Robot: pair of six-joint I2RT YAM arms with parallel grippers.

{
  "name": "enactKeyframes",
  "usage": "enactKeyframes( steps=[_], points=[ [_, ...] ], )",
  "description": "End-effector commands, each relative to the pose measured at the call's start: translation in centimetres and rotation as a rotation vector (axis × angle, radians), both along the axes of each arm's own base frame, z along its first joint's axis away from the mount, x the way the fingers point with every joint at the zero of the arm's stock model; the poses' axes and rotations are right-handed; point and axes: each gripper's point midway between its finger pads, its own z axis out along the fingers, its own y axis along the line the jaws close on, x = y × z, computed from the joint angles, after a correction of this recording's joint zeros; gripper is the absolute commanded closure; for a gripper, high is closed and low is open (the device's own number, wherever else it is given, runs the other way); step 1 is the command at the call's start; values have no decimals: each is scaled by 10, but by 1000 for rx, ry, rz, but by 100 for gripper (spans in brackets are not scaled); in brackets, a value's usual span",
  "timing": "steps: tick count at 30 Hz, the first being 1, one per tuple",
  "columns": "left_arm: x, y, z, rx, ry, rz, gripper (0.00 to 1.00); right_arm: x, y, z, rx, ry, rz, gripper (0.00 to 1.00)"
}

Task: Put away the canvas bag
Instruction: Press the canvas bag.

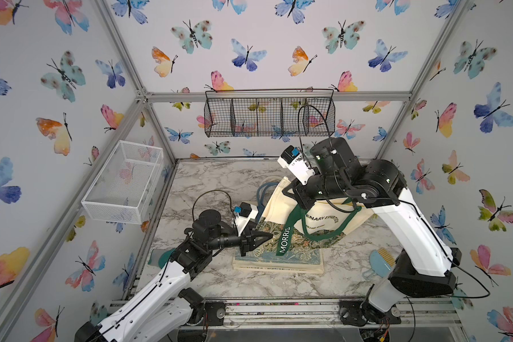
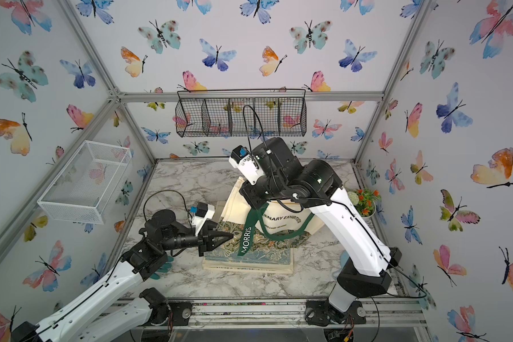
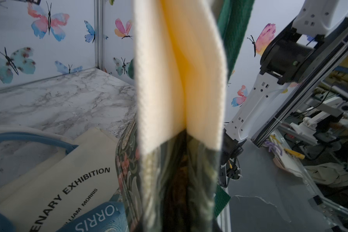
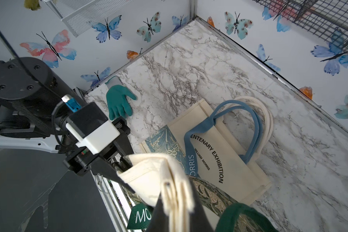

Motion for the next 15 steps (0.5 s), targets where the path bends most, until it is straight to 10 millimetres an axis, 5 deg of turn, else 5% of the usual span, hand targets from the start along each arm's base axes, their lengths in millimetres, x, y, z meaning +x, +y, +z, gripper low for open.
enactKeyframes(
  steps=[1,5,7,12,14,15],
  points=[
    [-15,0,-36,77,149,-42,71,32,-20,92,242,-265,-164,98],
    [-14,0,-38,81,156,-34,68,33,-24,94,242,-276,-176,98],
    [-14,0,-38,82,153,-39,78,33,-26,96,243,-281,-181,98],
    [-12,1,-39,88,157,-20,71,35,-30,100,244,-294,-196,98],
    [-18,-1,-37,79,152,-66,100,35,-33,102,244,-302,-203,98],
    [-21,-2,-36,77,154,-84,100,35,-34,102,243,-302,-203,98]
  ],
)
